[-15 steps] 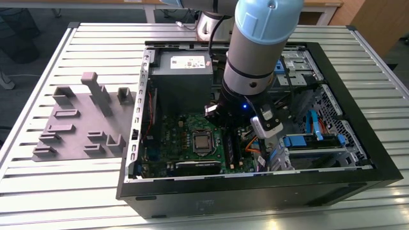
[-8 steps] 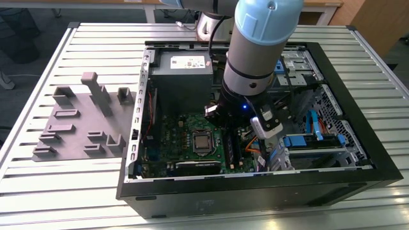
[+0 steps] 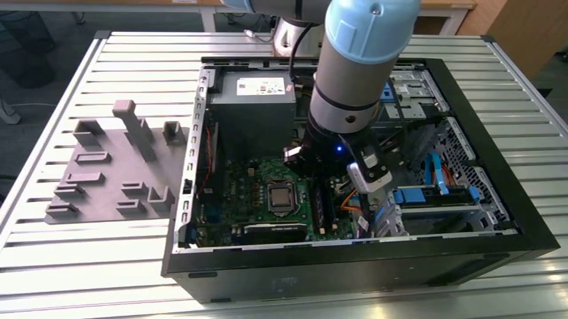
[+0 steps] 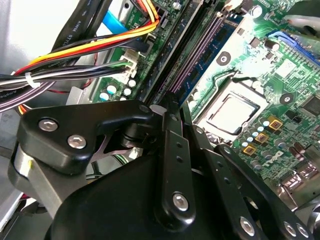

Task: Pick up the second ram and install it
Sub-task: 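Insert the second ram into the second slot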

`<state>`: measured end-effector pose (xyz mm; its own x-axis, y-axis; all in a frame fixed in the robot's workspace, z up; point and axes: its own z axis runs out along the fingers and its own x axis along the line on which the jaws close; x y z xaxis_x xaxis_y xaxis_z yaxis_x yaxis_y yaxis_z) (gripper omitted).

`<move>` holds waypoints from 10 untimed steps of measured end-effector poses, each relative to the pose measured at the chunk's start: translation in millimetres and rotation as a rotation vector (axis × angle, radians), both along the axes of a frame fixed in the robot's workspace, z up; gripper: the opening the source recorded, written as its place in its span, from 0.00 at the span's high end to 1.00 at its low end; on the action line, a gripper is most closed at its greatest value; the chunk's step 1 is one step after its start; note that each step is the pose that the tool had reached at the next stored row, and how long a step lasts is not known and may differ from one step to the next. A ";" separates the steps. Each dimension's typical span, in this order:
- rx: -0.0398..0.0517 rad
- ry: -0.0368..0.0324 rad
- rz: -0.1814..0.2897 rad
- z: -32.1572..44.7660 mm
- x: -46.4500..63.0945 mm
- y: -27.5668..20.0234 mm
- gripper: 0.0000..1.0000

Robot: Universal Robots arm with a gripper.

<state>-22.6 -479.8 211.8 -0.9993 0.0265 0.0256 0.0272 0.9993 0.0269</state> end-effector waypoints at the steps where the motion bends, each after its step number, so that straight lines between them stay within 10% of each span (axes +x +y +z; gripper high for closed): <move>1: 0.0000 0.0000 0.000 -0.2 -0.2 0.0 0.86; 10: 0.0002 0.0000 0.000 -0.8 -0.5 0.3 0.86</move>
